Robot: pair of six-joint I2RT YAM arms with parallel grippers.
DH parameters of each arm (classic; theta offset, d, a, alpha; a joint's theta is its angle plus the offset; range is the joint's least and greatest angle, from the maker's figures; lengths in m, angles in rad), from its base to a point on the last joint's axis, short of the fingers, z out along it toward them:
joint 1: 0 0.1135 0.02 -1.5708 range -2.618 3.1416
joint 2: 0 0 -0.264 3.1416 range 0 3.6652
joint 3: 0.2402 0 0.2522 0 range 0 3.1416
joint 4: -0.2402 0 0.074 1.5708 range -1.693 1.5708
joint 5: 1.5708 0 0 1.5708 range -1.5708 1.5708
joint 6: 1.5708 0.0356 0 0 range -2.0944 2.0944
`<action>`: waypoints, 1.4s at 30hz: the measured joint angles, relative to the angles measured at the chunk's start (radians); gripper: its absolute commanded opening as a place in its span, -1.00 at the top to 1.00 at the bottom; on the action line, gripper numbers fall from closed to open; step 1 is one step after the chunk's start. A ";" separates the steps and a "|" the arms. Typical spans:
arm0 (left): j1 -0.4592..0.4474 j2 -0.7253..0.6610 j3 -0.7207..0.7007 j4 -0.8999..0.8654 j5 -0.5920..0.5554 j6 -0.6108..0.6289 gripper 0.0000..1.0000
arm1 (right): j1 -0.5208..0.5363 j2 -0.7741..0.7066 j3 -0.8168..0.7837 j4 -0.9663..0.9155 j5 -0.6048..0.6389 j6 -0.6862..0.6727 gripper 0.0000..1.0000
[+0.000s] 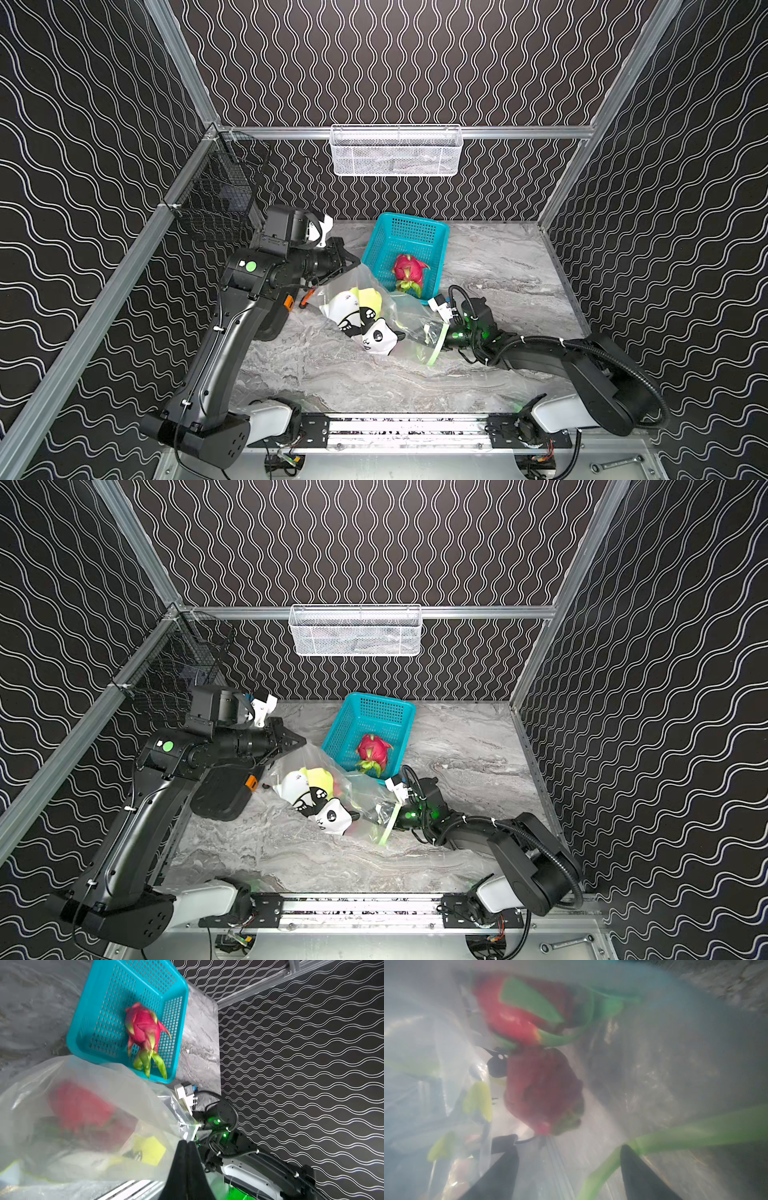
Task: Open the zip-top bag and take out the dragon fruit
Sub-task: Adjust the zipper food storage bag at the center of the board, then pick up the dragon fruit from the zipper food storage bag.
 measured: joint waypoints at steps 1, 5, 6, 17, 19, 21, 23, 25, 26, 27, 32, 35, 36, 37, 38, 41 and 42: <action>-0.006 -0.001 -0.004 -0.002 -0.007 0.000 1.00 | 0.000 0.001 0.000 0.008 0.000 0.000 -0.59; -0.013 -0.013 -0.165 0.034 -0.016 0.027 1.00 | 0.003 0.002 0.005 0.021 -0.008 0.000 -0.60; -0.013 -0.014 -0.223 0.040 -0.023 0.029 1.00 | 0.004 0.002 0.010 0.020 -0.008 0.000 -0.60; 0.053 0.002 -0.519 0.060 -0.322 0.156 1.00 | 0.053 0.035 0.203 -0.359 0.021 -0.164 -0.69; 0.058 0.008 -0.538 0.069 -0.349 0.179 1.00 | 0.064 0.056 0.237 -0.431 0.028 -0.201 -0.73; 0.066 0.009 -0.570 0.074 -0.373 0.194 1.00 | 0.084 0.086 0.266 -0.501 0.039 -0.232 -0.91; 0.072 0.006 -0.599 0.076 -0.392 0.208 1.00 | 0.115 0.113 0.295 -0.550 0.039 -0.258 -1.00; 0.074 -0.002 -0.623 0.083 -0.396 0.211 1.00 | 0.148 0.149 0.333 -0.596 0.042 -0.285 -1.00; 0.074 -0.010 -0.637 0.087 -0.396 0.211 1.00 | 0.161 0.167 0.351 -0.619 0.047 -0.297 -1.00; 0.074 -0.016 -0.648 0.088 -0.396 0.211 1.00 | 0.173 0.181 0.367 -0.642 0.056 -0.310 -1.00; 0.075 -0.036 -0.674 0.094 -0.396 0.211 1.00 | 0.215 0.227 0.422 -0.717 0.080 -0.356 -0.99; 0.076 -0.042 -0.687 0.098 -0.393 0.211 1.00 | 0.249 0.260 0.458 -0.755 0.106 -0.379 -0.90; 0.076 -0.045 -0.690 0.098 -0.392 0.211 1.00 | 0.258 0.266 0.465 -0.762 0.115 -0.386 -0.81; 0.076 -0.047 -0.694 0.100 -0.391 0.211 1.00 | 0.266 0.266 0.466 -0.763 0.124 -0.395 -0.75; 0.077 -0.048 -0.696 0.100 -0.389 0.211 1.00 | 0.269 0.264 0.466 -0.766 0.132 -0.396 -0.69; 0.080 -0.049 -0.697 0.101 -0.388 0.211 1.00 | 0.269 0.225 0.442 -0.762 0.175 -0.395 -0.61; 0.083 -0.050 -0.697 0.101 -0.387 0.211 1.00 | 0.269 0.197 0.428 -0.764 0.199 -0.396 -0.56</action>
